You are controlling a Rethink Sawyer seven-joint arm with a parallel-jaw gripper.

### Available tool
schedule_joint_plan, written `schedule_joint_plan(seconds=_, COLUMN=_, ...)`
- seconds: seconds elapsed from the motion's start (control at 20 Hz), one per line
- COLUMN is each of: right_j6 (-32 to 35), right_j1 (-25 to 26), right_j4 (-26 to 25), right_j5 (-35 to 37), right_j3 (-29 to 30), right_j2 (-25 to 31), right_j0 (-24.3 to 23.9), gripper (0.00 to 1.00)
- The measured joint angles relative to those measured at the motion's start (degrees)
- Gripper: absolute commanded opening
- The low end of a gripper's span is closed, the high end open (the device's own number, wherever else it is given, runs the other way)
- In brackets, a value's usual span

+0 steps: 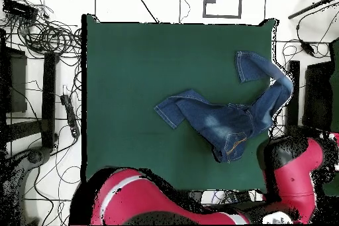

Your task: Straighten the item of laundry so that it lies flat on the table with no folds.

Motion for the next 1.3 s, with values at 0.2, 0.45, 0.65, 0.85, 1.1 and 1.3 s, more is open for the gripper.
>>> schedule_joint_plan(seconds=0.2, right_j6=0.0, right_j1=1.7, right_j4=4.27, right_j5=0.02, right_j3=0.43, right_j2=-0.86, right_j0=1.78, gripper=1.0)
schedule_joint_plan(seconds=0.45, right_j6=0.0, right_j1=5.14, right_j4=12.59, right_j5=0.15, right_j3=1.22, right_j2=-2.71, right_j0=4.83, gripper=1.0)
schedule_joint_plan(seconds=0.65, right_j6=0.0, right_j1=7.87, right_j4=19.66, right_j5=0.21, right_j3=1.89, right_j2=-3.94, right_j0=6.94, gripper=1.0)
schedule_joint_plan(seconds=0.85, right_j6=-0.1, right_j1=10.96, right_j4=31.71, right_j5=0.17, right_j3=2.72, right_j2=-4.36, right_j0=9.55, gripper=1.0)
schedule_joint_plan(seconds=1.1, right_j6=-1.55, right_j1=10.98, right_j4=45.8, right_j5=-2.59, right_j3=3.31, right_j2=-2.59, right_j0=11.32, gripper=1.0)
schedule_joint_plan(seconds=1.3, right_j6=-3.42, right_j1=8.3, right_j4=51.84, right_j5=-8.32, right_j3=3.35, right_j2=0.32, right_j0=11.21, gripper=1.0)
